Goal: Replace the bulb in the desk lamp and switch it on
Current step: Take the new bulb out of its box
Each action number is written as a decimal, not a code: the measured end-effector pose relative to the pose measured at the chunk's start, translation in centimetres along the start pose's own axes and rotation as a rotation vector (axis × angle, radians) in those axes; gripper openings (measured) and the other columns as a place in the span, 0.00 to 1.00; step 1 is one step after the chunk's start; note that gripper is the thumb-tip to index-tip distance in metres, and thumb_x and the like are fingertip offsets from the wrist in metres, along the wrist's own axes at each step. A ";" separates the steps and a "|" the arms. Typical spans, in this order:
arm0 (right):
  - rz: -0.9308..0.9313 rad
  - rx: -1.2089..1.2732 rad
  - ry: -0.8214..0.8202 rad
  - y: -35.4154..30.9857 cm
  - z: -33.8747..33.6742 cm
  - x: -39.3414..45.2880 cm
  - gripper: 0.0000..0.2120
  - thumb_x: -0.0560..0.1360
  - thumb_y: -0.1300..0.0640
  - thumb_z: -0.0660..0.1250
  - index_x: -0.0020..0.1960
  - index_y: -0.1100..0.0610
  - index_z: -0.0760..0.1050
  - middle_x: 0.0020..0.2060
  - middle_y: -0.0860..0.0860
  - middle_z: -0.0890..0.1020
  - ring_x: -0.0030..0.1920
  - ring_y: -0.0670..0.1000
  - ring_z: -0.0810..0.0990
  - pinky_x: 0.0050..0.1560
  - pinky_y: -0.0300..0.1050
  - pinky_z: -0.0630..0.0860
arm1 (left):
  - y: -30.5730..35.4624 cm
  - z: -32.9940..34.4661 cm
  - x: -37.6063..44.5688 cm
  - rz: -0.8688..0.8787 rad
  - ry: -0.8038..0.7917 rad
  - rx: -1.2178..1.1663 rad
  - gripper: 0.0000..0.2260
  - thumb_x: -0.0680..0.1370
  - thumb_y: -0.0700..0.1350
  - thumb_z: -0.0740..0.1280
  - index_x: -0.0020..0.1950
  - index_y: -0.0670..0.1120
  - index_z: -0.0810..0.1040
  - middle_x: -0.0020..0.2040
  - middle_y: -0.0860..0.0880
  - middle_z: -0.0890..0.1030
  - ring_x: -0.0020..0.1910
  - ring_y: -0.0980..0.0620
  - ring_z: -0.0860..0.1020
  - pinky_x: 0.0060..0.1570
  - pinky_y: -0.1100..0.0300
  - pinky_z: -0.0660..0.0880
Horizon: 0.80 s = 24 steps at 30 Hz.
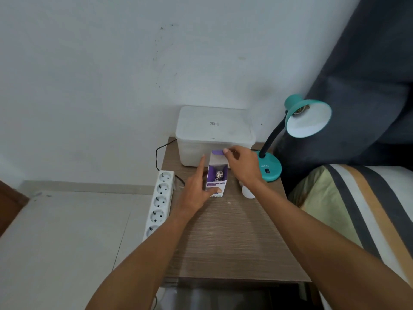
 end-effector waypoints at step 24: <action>-0.172 -0.211 -0.461 -0.1 3.8 -1.3 0.20 0.72 0.60 0.75 0.62 0.48 0.81 0.53 0.48 0.86 0.48 0.40 0.82 0.48 0.34 0.78 | -0.3 -0.1 0.5 0.070 -0.009 0.092 0.49 0.68 0.46 0.84 0.83 0.53 0.61 0.66 0.46 0.80 0.62 0.51 0.80 0.63 0.51 0.79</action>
Point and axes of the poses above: each hand's wrist, its own x-axis towards the middle knuckle, its own z-axis out of the palm, y = z × x, the point moved 9 cm from there along x, towards the middle knuckle
